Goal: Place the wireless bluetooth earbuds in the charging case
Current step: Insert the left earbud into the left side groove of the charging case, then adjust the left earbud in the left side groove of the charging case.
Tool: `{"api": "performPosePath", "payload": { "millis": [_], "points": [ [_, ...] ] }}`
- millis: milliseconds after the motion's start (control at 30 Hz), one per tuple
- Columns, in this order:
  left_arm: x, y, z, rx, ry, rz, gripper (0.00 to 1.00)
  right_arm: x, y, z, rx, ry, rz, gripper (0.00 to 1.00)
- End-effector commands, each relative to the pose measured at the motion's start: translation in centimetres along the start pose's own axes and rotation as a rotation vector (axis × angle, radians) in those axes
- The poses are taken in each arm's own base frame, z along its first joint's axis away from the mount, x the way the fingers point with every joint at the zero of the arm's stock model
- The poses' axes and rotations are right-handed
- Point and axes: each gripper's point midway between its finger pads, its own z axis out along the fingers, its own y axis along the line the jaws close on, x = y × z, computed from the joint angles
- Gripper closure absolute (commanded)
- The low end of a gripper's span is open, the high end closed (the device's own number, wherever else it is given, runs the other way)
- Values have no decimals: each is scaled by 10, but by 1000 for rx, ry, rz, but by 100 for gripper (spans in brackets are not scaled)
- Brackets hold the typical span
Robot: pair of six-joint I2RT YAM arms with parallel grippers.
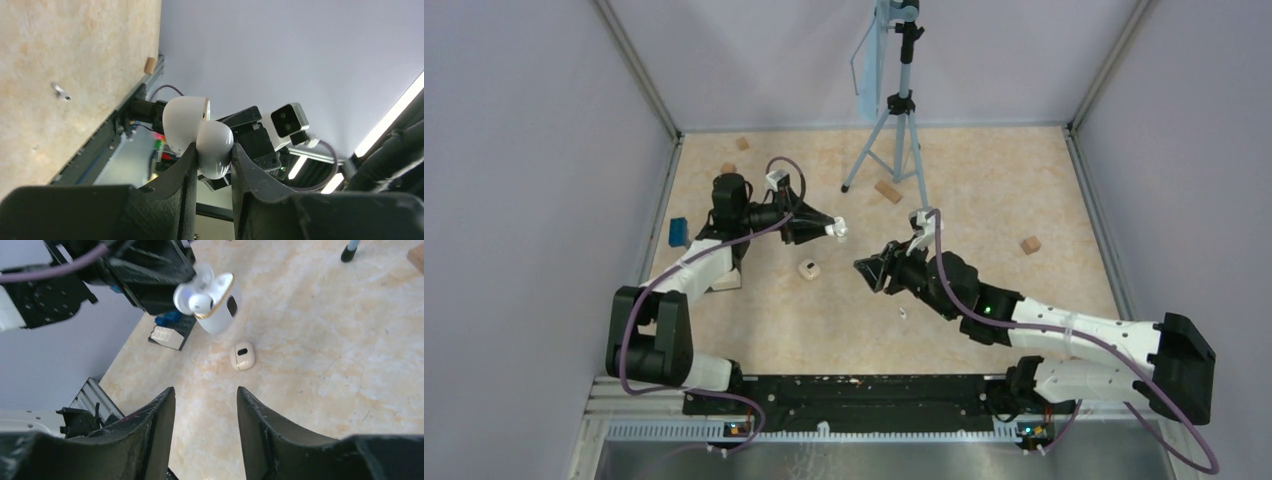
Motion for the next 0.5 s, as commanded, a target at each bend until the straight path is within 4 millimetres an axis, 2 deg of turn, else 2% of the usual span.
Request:
{"api": "performPosePath", "payload": {
  "millis": [0, 200, 467],
  "points": [
    [6, -13, -3, -18, 79, 177, 100, -14, 4, 4, 19, 1, 90, 56],
    [6, -13, -3, -24, 91, 185, 100, -26, 5, 18, 55, 11, 141, 70],
    [7, -11, -3, -26, 97, 180, 100, -26, 11, 34, 36, 52, 141, 81]
  ]
}}
